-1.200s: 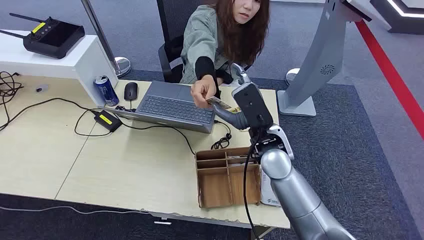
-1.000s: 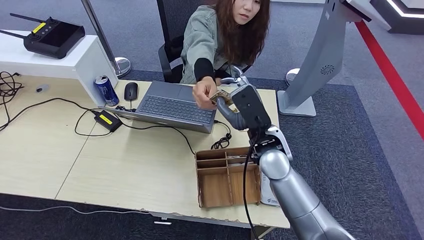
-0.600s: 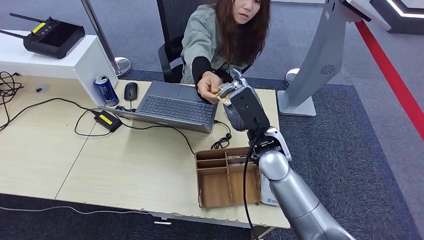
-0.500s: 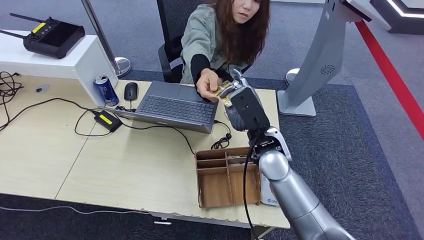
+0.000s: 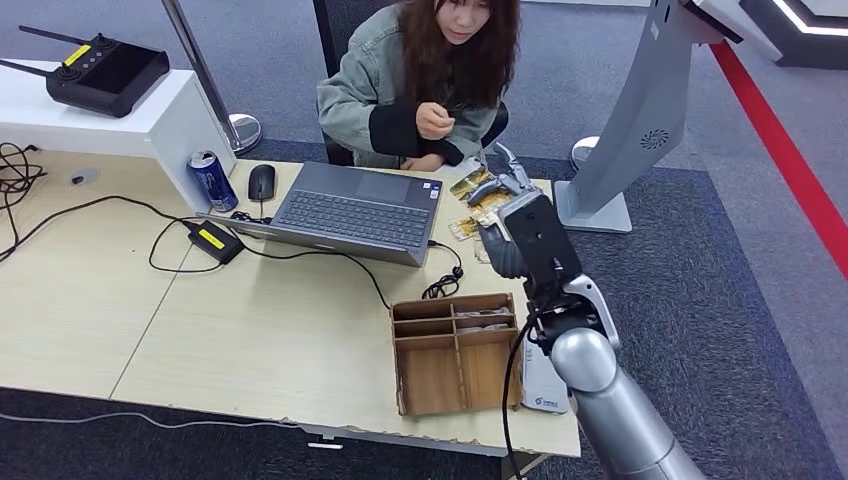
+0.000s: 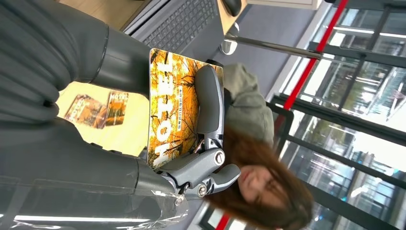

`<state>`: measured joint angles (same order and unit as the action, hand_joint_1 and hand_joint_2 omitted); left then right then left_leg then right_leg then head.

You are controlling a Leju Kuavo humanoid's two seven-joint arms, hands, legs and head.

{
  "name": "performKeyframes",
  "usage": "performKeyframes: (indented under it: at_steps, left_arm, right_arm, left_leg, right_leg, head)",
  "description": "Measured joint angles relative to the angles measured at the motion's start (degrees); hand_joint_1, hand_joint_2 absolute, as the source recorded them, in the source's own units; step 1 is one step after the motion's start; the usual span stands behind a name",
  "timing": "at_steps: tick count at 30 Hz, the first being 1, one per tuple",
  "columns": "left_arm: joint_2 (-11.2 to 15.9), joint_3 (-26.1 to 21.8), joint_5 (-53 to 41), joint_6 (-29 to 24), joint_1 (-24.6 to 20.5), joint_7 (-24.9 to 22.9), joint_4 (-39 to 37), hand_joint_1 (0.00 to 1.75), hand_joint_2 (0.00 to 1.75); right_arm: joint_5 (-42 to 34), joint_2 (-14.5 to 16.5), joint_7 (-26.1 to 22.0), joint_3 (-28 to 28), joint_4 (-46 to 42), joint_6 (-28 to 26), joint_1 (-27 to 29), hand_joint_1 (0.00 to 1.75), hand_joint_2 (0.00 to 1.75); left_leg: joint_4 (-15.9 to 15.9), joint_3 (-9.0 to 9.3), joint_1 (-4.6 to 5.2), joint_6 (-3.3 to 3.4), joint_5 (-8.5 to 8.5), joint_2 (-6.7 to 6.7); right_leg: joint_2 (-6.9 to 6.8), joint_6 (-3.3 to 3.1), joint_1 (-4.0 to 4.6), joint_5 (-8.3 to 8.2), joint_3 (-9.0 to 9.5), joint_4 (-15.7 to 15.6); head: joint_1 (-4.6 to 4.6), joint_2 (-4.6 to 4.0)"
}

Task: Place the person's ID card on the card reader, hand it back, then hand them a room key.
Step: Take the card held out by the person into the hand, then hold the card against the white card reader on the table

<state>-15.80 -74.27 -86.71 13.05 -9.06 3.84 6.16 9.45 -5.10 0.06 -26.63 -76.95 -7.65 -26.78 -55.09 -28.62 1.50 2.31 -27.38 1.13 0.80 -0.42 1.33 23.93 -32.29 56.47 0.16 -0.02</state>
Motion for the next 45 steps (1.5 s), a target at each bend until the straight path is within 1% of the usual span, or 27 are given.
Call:
performKeyframes:
  at_steps: [4,7,10,13,18,23,27,36,45]
  left_arm:
    - [0.02,-0.51,0.52,-0.04,0.01,0.36,0.0,0.0,0.0]
    - [0.02,-1.23,0.9,-0.07,0.0,0.67,0.0,0.0,0.0]
    - [0.02,-1.84,1.3,-0.34,-0.02,0.81,0.0,0.0,0.0]
    - [0.02,-2.59,1.48,-0.67,-0.06,0.81,0.0,0.0,0.0]
    - [0.02,-3.41,1.5,-1.05,-0.14,0.89,0.0,0.0,0.0]
    - [0.02,-4.35,1.46,-1.15,-0.23,1.03,0.0,0.0,0.0]
    - [0.02,-4.73,1.38,-1.21,-0.27,1.22,0.0,0.0,0.0]
    - [0.02,-5.92,1.04,-1.22,-0.34,1.77,0.0,0.0,0.0]
    - [-0.15,-6.43,0.37,-2.06,-0.35,1.45,0.0,0.0,0.0]
  right_arm:
    - [0.64,-3.36,0.87,2.2,-6.9,0.07,4.69,1.75,1.75]
    - [1.88,-5.52,0.76,4.48,-10.4,-0.05,8.87,1.75,1.75]
    - [1.48,-6.86,-0.56,6.75,-11.83,0.02,13.01,1.75,1.75]
    - [-0.2,-7.37,-2.85,8.74,-11.95,0.02,16.67,1.75,1.75]
    - [-1.63,-7.26,-5.55,10.31,-11.28,-0.18,20.77,1.75,1.75]
    - [-2.73,-6.17,-7.7,10.58,-9.46,-0.79,23.14,1.75,1.75]
    - [-4.03,-5.31,-8.92,10.58,-7.23,-1.65,23.97,1.75,1.75]
    - [-4.51,-4.31,-10.03,10.88,-2.47,-3.44,25.19,1.75,1.75]
    - [-6.44,-3.72,-11.75,13.18,1.44,-5.45,26.07,1.75,1.75]
  left_leg:
    - [0.0,0.01,0.0,0.03,-0.02,0.01]
    - [0.0,0.01,0.0,0.06,-0.06,0.0]
    - [0.0,0.0,0.0,0.08,-0.08,0.0]
    - [0.01,-0.01,0.0,0.08,-0.08,0.0]
    - [0.01,-0.01,0.0,0.07,-0.08,0.0]
    - [0.02,-0.04,-0.01,0.07,-0.08,0.0]
    - [0.02,-0.02,-0.01,0.07,-0.07,-0.01]
    - [0.01,-0.03,0.0,0.07,-0.08,-0.01]
    - [0.01,-0.02,0.0,0.07,-0.08,0.0]
  right_leg:
    - [0.0,0.02,0.0,0.01,0.02,-0.04]
    - [0.0,0.03,0.0,0.02,0.03,-0.05]
    - [0.0,0.04,0.0,0.03,0.03,-0.05]
    - [0.0,0.03,0.0,0.03,0.03,-0.05]
    - [0.0,0.03,0.01,0.03,0.03,-0.04]
    - [0.0,0.02,0.01,0.04,0.02,-0.02]
    - [0.0,0.02,0.01,0.04,0.02,-0.02]
    - [0.0,0.03,0.01,0.04,0.01,-0.03]
    - [0.0,0.04,0.01,0.04,0.01,-0.03]
  head:
    - [0.01,0.0]
    - [0.01,0.0]
    - [0.0,0.0]
    - [0.0,0.0]
    - [0.0,0.0]
    - [-0.01,0.0]
    - [0.0,0.0]
    - [0.0,0.01]
    - [-0.01,0.01]
